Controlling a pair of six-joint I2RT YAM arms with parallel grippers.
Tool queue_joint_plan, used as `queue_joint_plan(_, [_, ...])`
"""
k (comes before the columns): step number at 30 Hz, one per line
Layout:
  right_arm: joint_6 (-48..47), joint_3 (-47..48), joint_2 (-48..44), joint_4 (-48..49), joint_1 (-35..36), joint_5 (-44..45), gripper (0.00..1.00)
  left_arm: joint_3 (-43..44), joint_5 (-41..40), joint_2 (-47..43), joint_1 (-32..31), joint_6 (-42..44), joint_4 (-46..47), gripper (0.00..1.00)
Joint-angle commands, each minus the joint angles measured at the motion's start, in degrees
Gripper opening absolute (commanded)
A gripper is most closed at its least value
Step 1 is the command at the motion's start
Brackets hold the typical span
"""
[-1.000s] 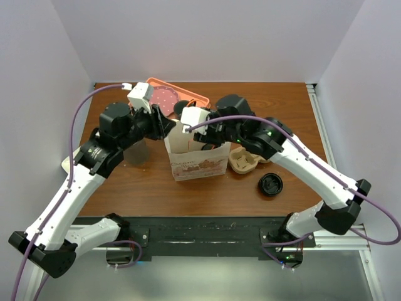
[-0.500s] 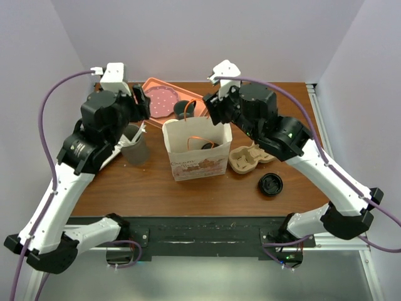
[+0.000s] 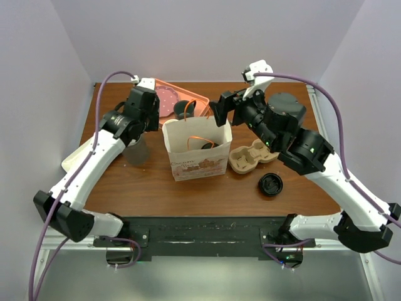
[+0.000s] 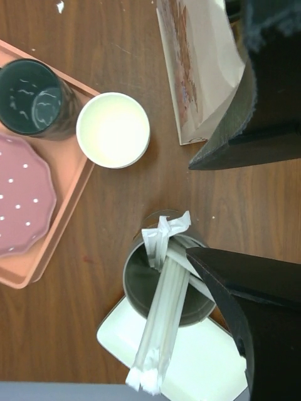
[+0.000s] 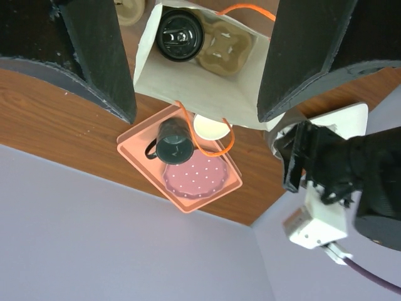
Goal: Pack the takeout coffee
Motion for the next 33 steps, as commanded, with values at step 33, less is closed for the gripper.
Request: queue_joint_plan(33, [-8.65,-5.64,-4.63,4.91,-0.09,2.87,0.92,0.11,-7.17,8.73,2.4,2.05,2.1,0.23])
